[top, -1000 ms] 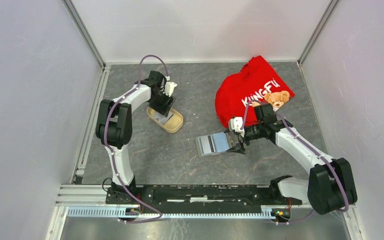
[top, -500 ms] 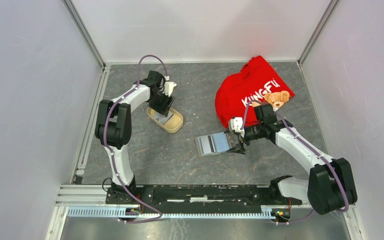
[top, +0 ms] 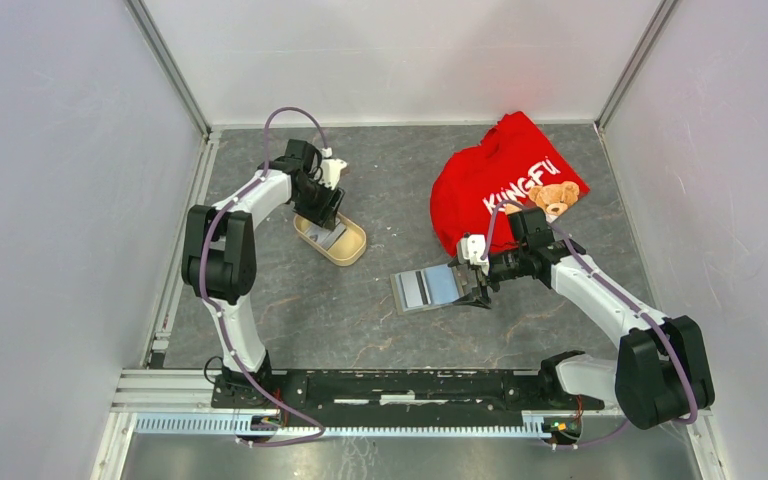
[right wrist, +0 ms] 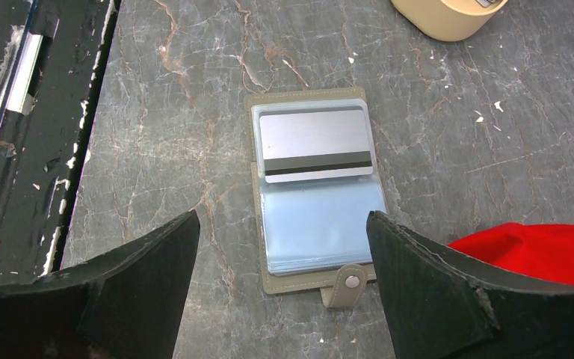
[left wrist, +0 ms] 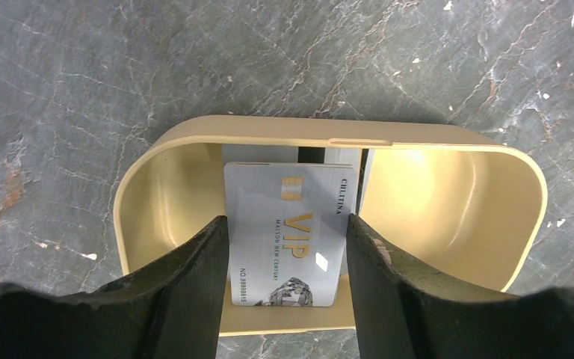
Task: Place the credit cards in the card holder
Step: Pick up the credit card from the storage box.
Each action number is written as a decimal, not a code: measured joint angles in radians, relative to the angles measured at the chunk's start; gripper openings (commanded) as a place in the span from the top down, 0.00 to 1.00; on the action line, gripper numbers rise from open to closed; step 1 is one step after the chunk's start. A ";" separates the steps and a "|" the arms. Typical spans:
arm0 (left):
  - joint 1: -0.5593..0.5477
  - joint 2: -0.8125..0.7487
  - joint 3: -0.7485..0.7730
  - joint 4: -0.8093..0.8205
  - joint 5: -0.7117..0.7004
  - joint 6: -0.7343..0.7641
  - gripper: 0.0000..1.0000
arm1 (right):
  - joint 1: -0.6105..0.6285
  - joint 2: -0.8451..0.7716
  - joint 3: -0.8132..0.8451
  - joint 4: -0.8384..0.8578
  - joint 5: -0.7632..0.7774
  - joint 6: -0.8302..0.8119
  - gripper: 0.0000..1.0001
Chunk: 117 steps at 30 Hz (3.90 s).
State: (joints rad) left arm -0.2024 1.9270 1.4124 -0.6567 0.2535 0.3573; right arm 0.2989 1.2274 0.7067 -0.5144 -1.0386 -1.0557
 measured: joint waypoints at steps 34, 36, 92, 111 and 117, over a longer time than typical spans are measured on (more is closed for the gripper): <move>0.107 -0.063 -0.130 0.070 0.294 -0.211 0.57 | 0.282 0.383 0.397 0.520 0.076 0.935 0.29; 0.108 -0.090 -0.158 0.085 0.305 -0.217 0.58 | 0.308 0.435 0.439 0.568 0.095 1.008 0.32; 0.246 -0.167 -0.373 0.394 0.624 -0.536 0.63 | 0.386 1.032 0.842 0.754 0.179 1.469 0.44; 0.255 -0.167 -0.373 0.399 0.643 -0.538 0.61 | 0.386 1.046 0.867 0.760 0.178 1.478 0.49; 0.257 -0.167 -0.376 0.406 0.646 -0.550 0.60 | 0.385 1.046 0.867 0.760 0.178 1.479 0.51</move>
State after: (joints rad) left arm 0.0551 1.7596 1.0363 -0.2512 0.8993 -0.1928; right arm 0.6842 2.2730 1.5742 0.2455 -0.8604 0.4229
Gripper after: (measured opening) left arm 0.613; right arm 0.499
